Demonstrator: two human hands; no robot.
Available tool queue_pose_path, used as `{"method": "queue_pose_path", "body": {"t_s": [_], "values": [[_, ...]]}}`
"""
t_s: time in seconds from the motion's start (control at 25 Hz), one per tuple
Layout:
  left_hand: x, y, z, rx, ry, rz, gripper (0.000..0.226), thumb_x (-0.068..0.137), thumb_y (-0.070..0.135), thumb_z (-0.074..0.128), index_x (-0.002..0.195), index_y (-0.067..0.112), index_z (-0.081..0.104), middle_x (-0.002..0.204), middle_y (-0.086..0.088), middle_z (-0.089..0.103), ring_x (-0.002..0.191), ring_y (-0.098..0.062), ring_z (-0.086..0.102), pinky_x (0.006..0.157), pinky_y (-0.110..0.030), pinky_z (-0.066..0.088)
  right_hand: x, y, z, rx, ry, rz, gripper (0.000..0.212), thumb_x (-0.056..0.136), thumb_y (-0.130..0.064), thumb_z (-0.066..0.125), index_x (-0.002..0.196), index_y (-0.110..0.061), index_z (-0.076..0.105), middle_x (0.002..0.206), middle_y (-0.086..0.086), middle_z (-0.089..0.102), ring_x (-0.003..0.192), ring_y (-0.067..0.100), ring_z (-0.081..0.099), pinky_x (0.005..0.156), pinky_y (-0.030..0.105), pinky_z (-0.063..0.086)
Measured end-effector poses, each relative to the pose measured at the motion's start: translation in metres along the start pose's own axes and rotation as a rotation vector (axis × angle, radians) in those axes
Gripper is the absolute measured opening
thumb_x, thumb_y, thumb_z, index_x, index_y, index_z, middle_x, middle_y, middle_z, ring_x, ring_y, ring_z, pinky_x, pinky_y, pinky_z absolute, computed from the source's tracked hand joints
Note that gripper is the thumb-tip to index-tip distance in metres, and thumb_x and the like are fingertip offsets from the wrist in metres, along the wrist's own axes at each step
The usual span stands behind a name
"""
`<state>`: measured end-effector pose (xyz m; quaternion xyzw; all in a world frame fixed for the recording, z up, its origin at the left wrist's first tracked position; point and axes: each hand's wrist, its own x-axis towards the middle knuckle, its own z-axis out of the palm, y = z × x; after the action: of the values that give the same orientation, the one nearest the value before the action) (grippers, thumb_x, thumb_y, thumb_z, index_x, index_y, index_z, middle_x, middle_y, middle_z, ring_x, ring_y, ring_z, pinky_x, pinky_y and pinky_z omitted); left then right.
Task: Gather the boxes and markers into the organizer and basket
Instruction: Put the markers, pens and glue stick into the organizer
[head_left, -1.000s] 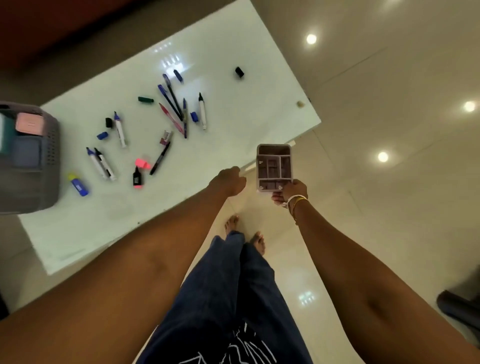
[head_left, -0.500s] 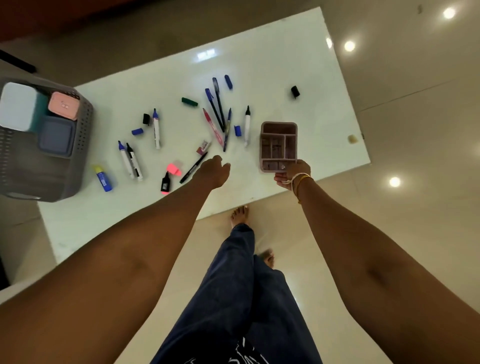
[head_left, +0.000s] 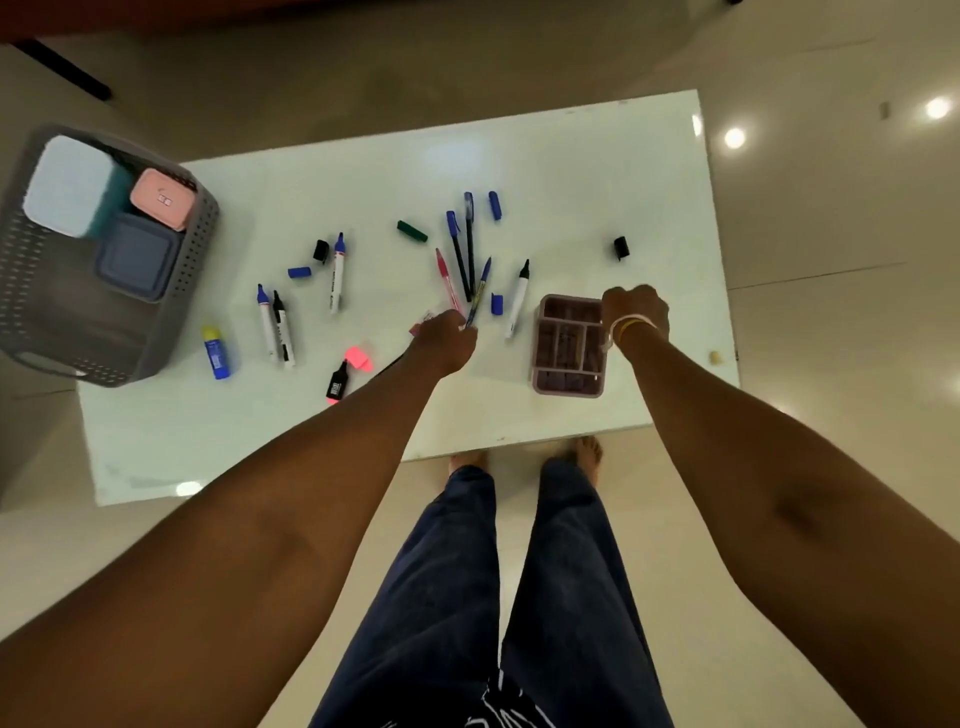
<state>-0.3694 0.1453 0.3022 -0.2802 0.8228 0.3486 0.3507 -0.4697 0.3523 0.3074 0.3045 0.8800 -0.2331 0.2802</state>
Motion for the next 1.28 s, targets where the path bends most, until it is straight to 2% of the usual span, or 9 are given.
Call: {"method": "queue_pose_path", "body": {"t_s": [0.28, 0.44, 0.56, 0.64, 0.76, 0.92, 1.0, 1.12, 1.28], "values": [[0.045, 0.031, 0.03, -0.306, 0.154, -0.094, 0.031, 0.096, 0.021, 0.043, 0.109, 0.001, 0.063, 0.117, -0.019, 0.065, 0.113, -0.035, 0.059, 0.094, -0.038, 0.047, 0.071, -0.038, 0.008, -0.139, -0.027, -0.246, 0.04, 0.091, -0.022, 0.044, 0.128, -0.009, 0.048, 0.133, 0.016, 0.048, 0.124, 0.035, 0.049, 0.1, 0.041, 0.041], [0.074, 0.058, 0.041, -0.369, 0.275, -0.074, 0.028, 0.094, 0.013, 0.046, 0.113, 0.004, 0.064, 0.122, -0.013, 0.064, 0.116, -0.028, 0.058, 0.097, -0.03, 0.043, 0.118, -0.042, 0.014, -0.366, -0.01, -0.44, 0.042, 0.09, -0.031, 0.055, 0.126, -0.015, 0.046, 0.133, 0.017, 0.037, 0.124, 0.04, 0.043, 0.096, 0.046, 0.044], [0.092, 0.066, 0.053, -0.385, 0.371, -0.061, 0.026, 0.091, 0.021, 0.057, 0.113, 0.009, 0.063, 0.121, -0.008, 0.064, 0.114, -0.023, 0.059, 0.096, -0.03, 0.045, 0.144, -0.042, 0.026, -0.409, -0.055, -0.422, 0.044, 0.09, -0.031, 0.058, 0.127, -0.011, 0.044, 0.135, 0.018, 0.038, 0.125, 0.041, 0.043, 0.1, 0.046, 0.042], [0.103, 0.066, 0.063, -0.458, 0.402, -0.095, 0.033, 0.087, 0.03, 0.064, 0.112, 0.009, 0.063, 0.122, -0.006, 0.063, 0.115, -0.022, 0.058, 0.096, -0.032, 0.046, 0.156, -0.04, 0.039, -0.388, -0.092, -0.442, 0.041, 0.09, -0.02, 0.054, 0.127, -0.006, 0.044, 0.133, 0.02, 0.045, 0.124, 0.039, 0.047, 0.101, 0.041, 0.041], [0.119, 0.069, 0.076, -0.33, 0.413, -0.104, 0.042, 0.079, 0.04, 0.071, 0.109, 0.011, 0.064, 0.118, -0.004, 0.064, 0.109, -0.02, 0.06, 0.089, -0.036, 0.05, 0.163, -0.04, 0.055, -0.24, -0.083, -0.485, 0.03, 0.083, -0.011, 0.053, 0.112, -0.008, 0.062, 0.121, 0.013, 0.061, 0.116, 0.031, 0.056, 0.098, 0.035, 0.046], [0.124, 0.076, 0.081, -0.117, 0.495, -0.079, 0.027, 0.079, 0.033, 0.069, 0.09, 0.009, 0.07, 0.097, -0.005, 0.068, 0.088, -0.021, 0.067, 0.071, -0.033, 0.054, 0.167, -0.041, 0.059, 0.179, -0.178, -0.342, 0.01, 0.072, -0.018, 0.075, 0.082, -0.019, 0.072, 0.088, 0.007, 0.075, 0.086, 0.023, 0.072, 0.086, 0.034, 0.058], [0.118, 0.081, 0.074, -0.151, 0.539, -0.023, 0.024, 0.081, 0.03, 0.066, 0.089, 0.008, 0.068, 0.088, -0.004, 0.069, 0.081, -0.018, 0.064, 0.069, -0.031, 0.051, 0.158, -0.044, 0.056, 0.412, -0.307, -0.269, 0.015, 0.072, -0.017, 0.081, 0.084, -0.014, 0.072, 0.082, 0.01, 0.073, 0.079, 0.024, 0.072, 0.081, 0.034, 0.06], [0.095, 0.087, 0.059, -0.23, 0.571, 0.077, 0.021, 0.082, 0.026, 0.064, 0.09, 0.006, 0.065, 0.084, -0.008, 0.069, 0.075, -0.019, 0.062, 0.069, -0.031, 0.053, 0.119, -0.056, 0.048, 0.731, -0.52, -0.164, 0.01, 0.079, -0.007, 0.075, 0.087, -0.009, 0.069, 0.08, 0.01, 0.07, 0.078, 0.025, 0.069, 0.075, 0.033, 0.059], [0.055, 0.087, 0.038, -0.292, 0.604, 0.107, 0.022, 0.083, 0.027, 0.066, 0.094, 0.008, 0.066, 0.087, -0.008, 0.071, 0.073, -0.013, 0.06, 0.067, -0.021, 0.045, 0.063, -0.069, 0.03, 0.84, -0.643, -0.162, 0.007, 0.083, -0.004, 0.07, 0.086, -0.01, 0.066, 0.082, 0.01, 0.069, 0.075, 0.024, 0.07, 0.074, 0.036, 0.059]]}}
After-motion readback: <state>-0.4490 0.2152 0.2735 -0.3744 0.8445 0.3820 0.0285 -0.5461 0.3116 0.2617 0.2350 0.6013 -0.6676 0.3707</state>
